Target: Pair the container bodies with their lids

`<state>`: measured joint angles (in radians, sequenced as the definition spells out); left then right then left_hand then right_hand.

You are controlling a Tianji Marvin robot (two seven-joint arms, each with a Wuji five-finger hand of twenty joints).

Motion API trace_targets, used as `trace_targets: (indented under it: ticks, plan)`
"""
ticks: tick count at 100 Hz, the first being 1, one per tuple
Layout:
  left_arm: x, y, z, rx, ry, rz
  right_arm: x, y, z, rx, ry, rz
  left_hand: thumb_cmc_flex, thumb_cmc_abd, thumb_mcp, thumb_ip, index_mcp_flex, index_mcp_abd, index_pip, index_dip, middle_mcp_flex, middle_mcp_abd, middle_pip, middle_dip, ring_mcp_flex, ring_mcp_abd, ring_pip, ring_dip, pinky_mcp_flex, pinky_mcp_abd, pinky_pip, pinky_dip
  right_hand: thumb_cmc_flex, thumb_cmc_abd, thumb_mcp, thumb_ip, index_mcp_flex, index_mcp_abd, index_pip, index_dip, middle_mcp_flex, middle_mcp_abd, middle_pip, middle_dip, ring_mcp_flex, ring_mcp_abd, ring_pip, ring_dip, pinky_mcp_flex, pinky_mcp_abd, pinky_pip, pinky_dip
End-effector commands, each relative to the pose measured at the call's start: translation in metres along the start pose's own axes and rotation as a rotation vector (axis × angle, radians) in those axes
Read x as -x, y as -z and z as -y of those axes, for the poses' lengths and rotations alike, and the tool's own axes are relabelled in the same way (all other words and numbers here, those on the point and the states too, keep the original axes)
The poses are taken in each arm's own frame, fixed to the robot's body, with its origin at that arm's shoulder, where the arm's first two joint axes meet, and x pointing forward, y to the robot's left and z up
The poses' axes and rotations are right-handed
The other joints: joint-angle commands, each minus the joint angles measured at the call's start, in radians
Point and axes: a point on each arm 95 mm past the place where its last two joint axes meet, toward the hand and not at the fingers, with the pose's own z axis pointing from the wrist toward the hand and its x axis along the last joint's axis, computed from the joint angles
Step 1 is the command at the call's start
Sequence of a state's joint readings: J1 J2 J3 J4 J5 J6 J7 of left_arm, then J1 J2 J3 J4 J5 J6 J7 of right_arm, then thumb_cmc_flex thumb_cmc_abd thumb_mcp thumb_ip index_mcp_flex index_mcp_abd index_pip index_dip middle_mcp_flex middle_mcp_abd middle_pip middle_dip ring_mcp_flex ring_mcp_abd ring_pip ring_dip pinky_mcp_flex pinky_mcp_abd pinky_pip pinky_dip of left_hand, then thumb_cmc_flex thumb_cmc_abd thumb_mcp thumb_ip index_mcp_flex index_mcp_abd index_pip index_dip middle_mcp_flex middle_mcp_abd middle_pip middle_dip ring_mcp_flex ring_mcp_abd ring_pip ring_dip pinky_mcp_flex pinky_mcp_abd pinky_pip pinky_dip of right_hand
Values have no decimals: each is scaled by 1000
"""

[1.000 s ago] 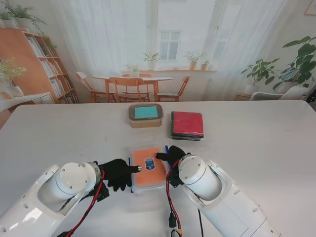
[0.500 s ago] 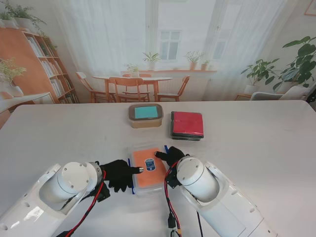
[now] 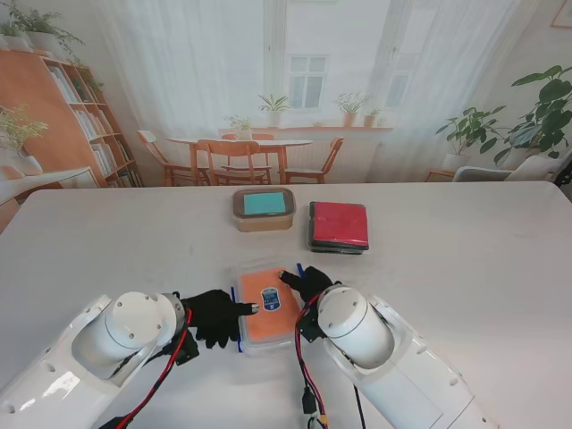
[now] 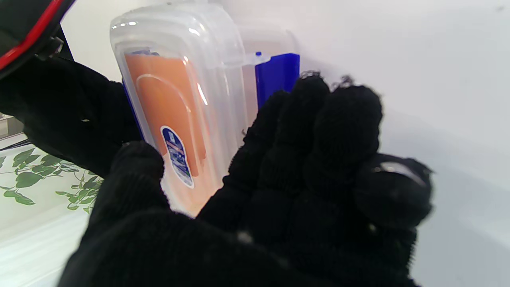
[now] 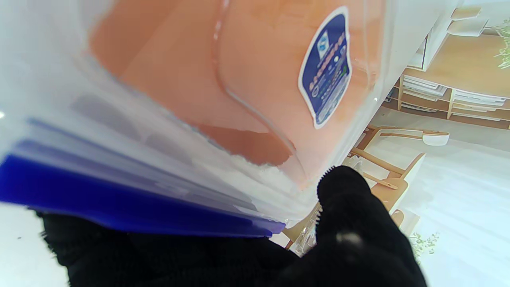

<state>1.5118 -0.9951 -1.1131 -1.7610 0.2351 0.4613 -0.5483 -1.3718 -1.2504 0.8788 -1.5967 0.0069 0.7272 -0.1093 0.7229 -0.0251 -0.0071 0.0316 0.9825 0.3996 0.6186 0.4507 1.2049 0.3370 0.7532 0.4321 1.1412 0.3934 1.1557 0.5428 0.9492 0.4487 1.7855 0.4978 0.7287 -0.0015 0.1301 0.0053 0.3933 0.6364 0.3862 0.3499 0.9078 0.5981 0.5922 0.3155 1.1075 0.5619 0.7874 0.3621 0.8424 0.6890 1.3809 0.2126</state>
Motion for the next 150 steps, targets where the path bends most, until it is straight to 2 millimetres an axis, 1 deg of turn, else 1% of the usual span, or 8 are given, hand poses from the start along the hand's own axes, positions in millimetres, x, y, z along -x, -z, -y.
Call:
trace_targets:
  ticks: [1, 22, 65, 102, 150]
  plan:
    - [-12, -4, -10, 32, 6, -38, -15, 6, 25, -86, -35, -46, 21, -3, -13, -3, -11, -67, -11, 1, 9, -38, 28, 8, 17, 100, 55, 3, 41, -156, 131, 2, 18, 40, -25, -24, 1, -57, 14, -12, 15, -7, -6, -14, -2, -45, 6, -6, 8, -42, 24, 29]
    - [-13, -5, -11, 41, 4, -39, -17, 6, 27, -96, -33, -54, 24, -3, -14, -4, -10, -69, -10, 1, 8, -38, 28, 8, 17, 100, 55, 4, 40, -156, 130, 3, 19, 58, -40, -26, 1, -60, 16, -13, 25, -13, -16, -19, -3, -41, 5, -7, 2, -35, 26, 33]
    - [-13, -7, -13, 55, -3, -40, -22, 4, 32, -107, -18, -70, 24, -3, -14, -3, -12, -69, -7, 0, 8, -39, 29, 9, 15, 99, 55, 5, 38, -157, 131, 7, 32, 64, -59, -26, -10, -70, 21, -16, 38, -28, -32, -27, -10, -33, 3, -7, -6, -27, 31, 44]
    - [-14, -8, -13, 62, -4, -47, -27, 4, 36, -116, 5, -80, 24, -2, -14, -3, -11, -69, -5, 0, 9, -40, 29, 9, 15, 101, 55, 5, 38, -157, 131, 8, 36, 70, -72, -26, -17, -66, 26, -20, 35, -26, -45, -31, -18, -28, 3, -6, -11, -21, 27, 49]
    - [-15, -10, -12, 72, -6, -56, -31, 5, 41, -118, -26, -79, 24, -2, -14, -3, -12, -70, -4, -1, 9, -39, 29, 9, 17, 99, 55, 5, 38, -157, 130, 9, 46, 75, -84, -25, -26, -64, 30, -25, 29, -24, -52, -32, -23, -27, 2, -6, -14, -19, 23, 54]
